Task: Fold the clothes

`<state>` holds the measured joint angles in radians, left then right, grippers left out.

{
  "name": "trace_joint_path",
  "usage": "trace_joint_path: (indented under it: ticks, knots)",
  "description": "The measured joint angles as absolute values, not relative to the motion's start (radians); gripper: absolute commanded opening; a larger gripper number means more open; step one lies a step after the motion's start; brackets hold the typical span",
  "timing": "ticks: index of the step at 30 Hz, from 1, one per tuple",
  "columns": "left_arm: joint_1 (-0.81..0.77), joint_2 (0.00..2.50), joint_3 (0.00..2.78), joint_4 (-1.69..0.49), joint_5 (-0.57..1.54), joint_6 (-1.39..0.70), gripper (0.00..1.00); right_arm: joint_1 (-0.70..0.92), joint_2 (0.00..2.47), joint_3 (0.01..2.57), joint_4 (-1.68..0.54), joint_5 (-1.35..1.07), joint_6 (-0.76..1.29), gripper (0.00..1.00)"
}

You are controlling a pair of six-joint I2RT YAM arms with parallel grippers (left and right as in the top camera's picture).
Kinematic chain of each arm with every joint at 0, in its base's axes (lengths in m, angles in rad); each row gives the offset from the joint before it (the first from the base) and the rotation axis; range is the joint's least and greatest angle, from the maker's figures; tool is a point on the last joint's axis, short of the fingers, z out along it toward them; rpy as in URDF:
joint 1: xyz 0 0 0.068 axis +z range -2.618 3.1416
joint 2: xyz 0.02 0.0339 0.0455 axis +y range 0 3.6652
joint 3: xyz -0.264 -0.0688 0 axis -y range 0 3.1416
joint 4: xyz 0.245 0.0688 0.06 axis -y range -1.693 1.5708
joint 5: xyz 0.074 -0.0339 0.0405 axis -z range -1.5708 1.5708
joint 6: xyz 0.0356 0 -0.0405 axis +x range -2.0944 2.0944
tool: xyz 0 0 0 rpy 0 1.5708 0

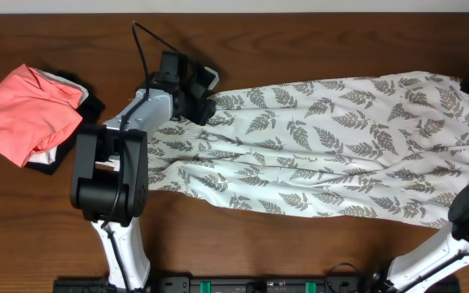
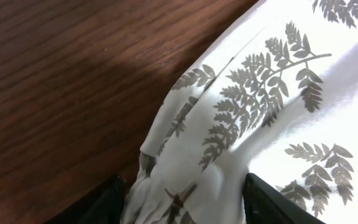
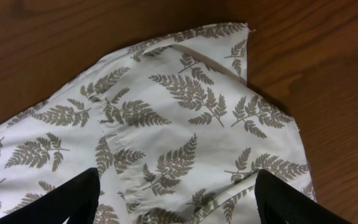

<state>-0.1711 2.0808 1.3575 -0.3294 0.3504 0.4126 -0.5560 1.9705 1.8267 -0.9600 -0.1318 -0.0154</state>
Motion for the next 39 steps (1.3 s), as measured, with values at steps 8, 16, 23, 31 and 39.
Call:
trace_joint_path:
  ticks: [8,16,23,31,39]
  knots:
    - [-0.171,2.081,1.357,-0.297,0.357,0.413,0.6,-0.556,1.971,1.827,-0.962,-0.132,-0.015,0.75]
    - [-0.171,2.081,1.357,-0.254,0.36,0.416,0.47,-0.556,1.971,1.827,-0.964,-0.132,-0.015,0.73]
    - [-0.171,2.081,1.357,-0.256,0.36,0.416,0.48,-0.555,1.971,1.827,-0.965,-0.132,-0.015,0.73]
    - [-0.171,2.081,1.357,-0.258,0.36,0.416,0.47,-0.547,1.971,1.827,-0.966,-0.132,-0.015,0.73]
    - [-0.171,2.082,1.357,-0.262,0.361,0.419,0.45,-0.546,1.971,1.827,-0.971,-0.135,-0.015,0.73]
